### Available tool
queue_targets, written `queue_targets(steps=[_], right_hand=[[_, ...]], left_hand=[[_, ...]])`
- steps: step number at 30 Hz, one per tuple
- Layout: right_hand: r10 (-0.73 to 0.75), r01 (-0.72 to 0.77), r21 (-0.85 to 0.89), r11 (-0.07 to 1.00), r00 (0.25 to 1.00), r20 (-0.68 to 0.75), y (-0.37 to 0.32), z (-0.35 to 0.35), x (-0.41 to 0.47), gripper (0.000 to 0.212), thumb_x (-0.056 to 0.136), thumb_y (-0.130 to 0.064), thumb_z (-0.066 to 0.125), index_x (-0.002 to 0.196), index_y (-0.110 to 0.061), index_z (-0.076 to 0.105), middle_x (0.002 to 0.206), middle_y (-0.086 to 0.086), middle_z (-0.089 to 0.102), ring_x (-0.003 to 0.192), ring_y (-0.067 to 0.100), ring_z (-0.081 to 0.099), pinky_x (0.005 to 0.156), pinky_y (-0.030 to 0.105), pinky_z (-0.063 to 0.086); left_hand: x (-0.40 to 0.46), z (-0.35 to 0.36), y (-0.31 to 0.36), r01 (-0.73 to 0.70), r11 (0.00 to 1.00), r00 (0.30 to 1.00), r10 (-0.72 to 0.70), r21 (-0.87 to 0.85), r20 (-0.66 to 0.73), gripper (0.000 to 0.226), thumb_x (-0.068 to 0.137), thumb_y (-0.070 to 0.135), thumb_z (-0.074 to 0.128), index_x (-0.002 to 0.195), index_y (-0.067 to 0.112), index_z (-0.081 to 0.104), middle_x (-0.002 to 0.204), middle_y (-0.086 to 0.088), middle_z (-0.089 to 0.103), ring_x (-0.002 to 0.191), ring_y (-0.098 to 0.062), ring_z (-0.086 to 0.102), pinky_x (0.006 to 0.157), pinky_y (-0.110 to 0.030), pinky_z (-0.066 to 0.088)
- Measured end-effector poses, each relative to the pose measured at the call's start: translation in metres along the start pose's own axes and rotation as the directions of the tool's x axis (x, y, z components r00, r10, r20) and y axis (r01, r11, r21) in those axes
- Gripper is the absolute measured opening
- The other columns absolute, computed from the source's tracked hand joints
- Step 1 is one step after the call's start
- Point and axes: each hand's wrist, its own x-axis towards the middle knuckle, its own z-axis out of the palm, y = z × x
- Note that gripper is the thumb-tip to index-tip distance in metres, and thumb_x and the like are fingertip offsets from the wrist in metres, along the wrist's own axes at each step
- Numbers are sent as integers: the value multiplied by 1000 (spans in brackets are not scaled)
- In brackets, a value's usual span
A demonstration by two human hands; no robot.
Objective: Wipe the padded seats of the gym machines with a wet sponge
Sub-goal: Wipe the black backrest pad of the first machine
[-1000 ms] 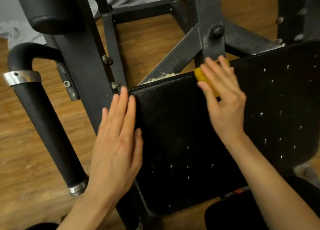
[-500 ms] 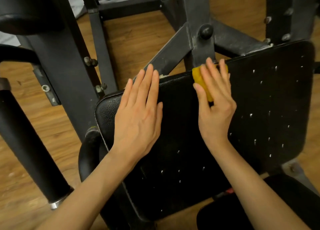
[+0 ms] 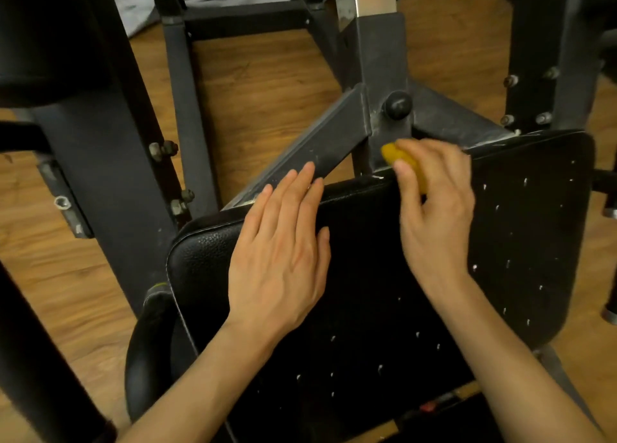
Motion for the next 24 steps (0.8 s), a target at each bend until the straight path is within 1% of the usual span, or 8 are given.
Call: queue_targets(steps=[4, 6, 10, 14, 17, 19, 21, 24], right_hand=[[-271, 307, -73, 949, 912, 307, -16, 3, 6, 30, 102, -28, 46, 116, -11, 65, 111, 5, 62, 103, 19, 55, 91, 38, 46], [-224, 284, -107, 953, 894, 387, 0, -16, 26, 33, 102, -34, 43, 118, -13, 64, 111, 3, 61, 104, 17, 54, 92, 35, 45], [-39, 103, -178, 979, 942, 332, 5, -33, 35, 29, 101, -32, 44, 117, -18, 64, 112, -1, 63, 107, 8, 51, 91, 20, 34], [-189, 268, -134, 954, 885, 426, -37, 6, 20, 26, 102, -30, 42, 104, -18, 65, 101, 0, 66, 94, 18, 57, 86, 37, 45], [-176, 267, -104, 958, 834, 522, -16, -18, 34, 30, 101, -35, 42, 115, -19, 64, 110, -2, 64, 105, 17, 55, 94, 33, 42], [-51, 149, -169, 974, 875, 481, 9, -41, 46, 34, 100, -37, 41, 121, -20, 62, 117, -2, 62, 113, 14, 53, 97, 25, 37], [29, 60, -229, 972, 930, 367, 16, -43, 44, 31, 101, -33, 42, 120, -19, 61, 118, 0, 62, 114, 15, 52, 97, 26, 36], [-109, 176, -206, 963, 948, 299, -16, -9, 13, 26, 101, -25, 43, 112, -16, 65, 113, 3, 65, 107, 20, 55, 94, 38, 44]], left_hand=[[0, 0, -1, -4, 1000, 1000, 4, -1, -6, 50, 99, 26, 43, 145, 4, 42, 154, -11, 38, 144, -23, 35, 121, -36, 18], [0, -1, -1, -4, 1000, 1000, 4, -6, 11, 50, 99, 26, 43, 145, 5, 41, 153, -10, 39, 142, -23, 37, 121, -36, 19], [-1, -1, -1, 3, 1000, 999, -3, 2, 33, 51, 99, 28, 41, 145, 6, 41, 151, -10, 42, 137, -23, 43, 118, -37, 24], [0, -1, -1, 4, 1000, 1000, -4, 20, 25, 52, 99, 28, 41, 145, 5, 42, 151, -10, 43, 134, -24, 46, 117, -38, 25], [-1, -3, -1, -7, 1000, 999, 7, 22, 43, 52, 99, 28, 40, 146, 5, 41, 151, -10, 43, 132, -25, 48, 117, -38, 26], [-1, -3, -1, -6, 1000, 999, 5, 24, 50, 52, 100, 29, 39, 146, 5, 40, 150, -10, 44, 131, -25, 49, 116, -38, 26], [0, -3, -1, 2, 1000, 999, -3, 25, 46, 52, 100, 29, 39, 146, 6, 40, 148, -10, 45, 130, -24, 48, 116, -37, 25], [0, -4, 0, 9, 999, 999, -10, 31, 48, 51, 99, 29, 40, 146, 8, 40, 145, -8, 48, 129, -22, 47, 116, -36, 23]])
